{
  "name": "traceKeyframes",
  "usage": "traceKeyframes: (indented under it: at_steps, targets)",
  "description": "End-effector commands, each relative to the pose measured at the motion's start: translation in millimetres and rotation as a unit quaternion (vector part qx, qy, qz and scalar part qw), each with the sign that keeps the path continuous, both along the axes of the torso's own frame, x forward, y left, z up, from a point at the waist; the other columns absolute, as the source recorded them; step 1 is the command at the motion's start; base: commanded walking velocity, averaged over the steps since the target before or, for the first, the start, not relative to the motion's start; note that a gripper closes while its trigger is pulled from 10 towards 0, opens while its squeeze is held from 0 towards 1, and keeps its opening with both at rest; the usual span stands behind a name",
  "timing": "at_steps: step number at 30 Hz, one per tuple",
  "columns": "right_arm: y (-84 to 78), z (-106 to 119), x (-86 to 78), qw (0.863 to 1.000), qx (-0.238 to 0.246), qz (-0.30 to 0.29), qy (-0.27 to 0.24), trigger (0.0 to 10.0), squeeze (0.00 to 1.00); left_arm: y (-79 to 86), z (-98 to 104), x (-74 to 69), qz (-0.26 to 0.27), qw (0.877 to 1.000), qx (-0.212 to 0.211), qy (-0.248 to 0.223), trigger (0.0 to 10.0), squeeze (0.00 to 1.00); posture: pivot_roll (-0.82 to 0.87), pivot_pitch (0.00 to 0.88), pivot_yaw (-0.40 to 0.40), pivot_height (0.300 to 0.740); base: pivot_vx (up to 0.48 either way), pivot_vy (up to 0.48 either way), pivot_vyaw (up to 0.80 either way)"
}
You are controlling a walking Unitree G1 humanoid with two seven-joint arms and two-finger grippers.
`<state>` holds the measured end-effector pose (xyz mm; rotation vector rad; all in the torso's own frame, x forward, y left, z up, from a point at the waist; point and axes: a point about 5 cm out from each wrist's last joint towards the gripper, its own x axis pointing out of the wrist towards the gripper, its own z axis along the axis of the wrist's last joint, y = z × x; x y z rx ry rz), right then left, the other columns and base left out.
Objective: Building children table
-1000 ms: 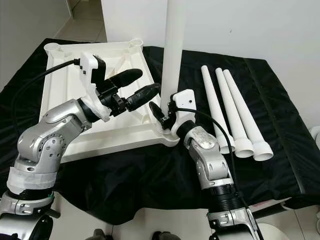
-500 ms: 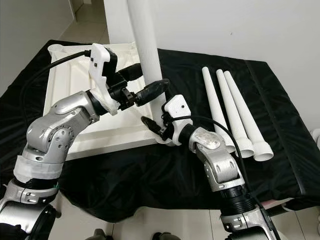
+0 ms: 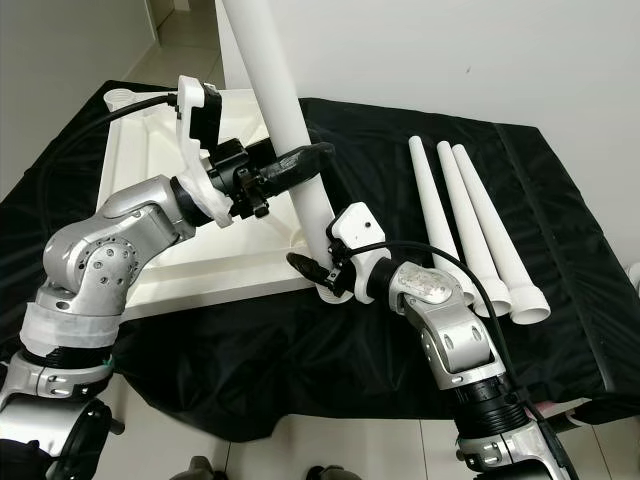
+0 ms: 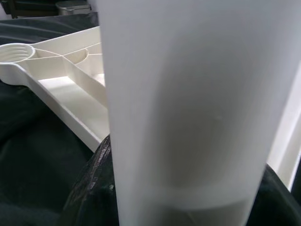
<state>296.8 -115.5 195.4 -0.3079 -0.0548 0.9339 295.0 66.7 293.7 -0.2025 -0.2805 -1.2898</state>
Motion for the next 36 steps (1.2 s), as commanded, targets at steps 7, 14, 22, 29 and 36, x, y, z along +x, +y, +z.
traceKeyframes:
  at_steps: [7, 14, 22, 29, 36]
  targets:
    - [0.1, 2, 1.1, 1.0, 0.001, 0.003, -0.001, 10.0, 0.0, 1.8, 15, -5.0, -0.027, 0.999, -0.014, -0.03, 0.0, 0.0, 0.03, 0.07, -0.03, 0.74, 0.0, 0.0, 0.0]
    - [1.2, 7, 5.0, 1.0, 0.023, -0.01, -0.003, 10.0, 0.0, -1.0, 17, 1.0, 0.008, 1.0, 0.005, -0.019, 10.0, 0.0, 0.04, 0.07, -0.035, 0.74, 0.0, 0.0, 0.0]
    - [2.3, 15, 11.4, 0.998, 0.042, -0.033, -0.025, 10.0, 1.0, -4.4, 18, 14.2, 0.036, 0.998, 0.043, 0.03, 10.0, 0.0, 0.04, 0.066, -0.036, 0.74, 0.0, 0.0, 0.0]
    - [3.3, 20, 21.9, 0.994, 0.062, -0.081, -0.038, 10.0, 0.0, -5.8, 27, 27.6, 0.081, 0.995, 0.039, 0.053, 10.0, 0.0, 0.04, 0.062, -0.034, 0.74, 0.0, 0.0, 0.0]
    - [12.9, 21, 33.2, 0.986, 0.088, -0.133, -0.04, 10.0, 0.0, -7.7, 45, 38.2, 0.121, 0.991, 0.01, 0.058, 10.0, 0.0, 0.04, 0.061, -0.035, 0.74, 0.0, 0.0, 0.0]
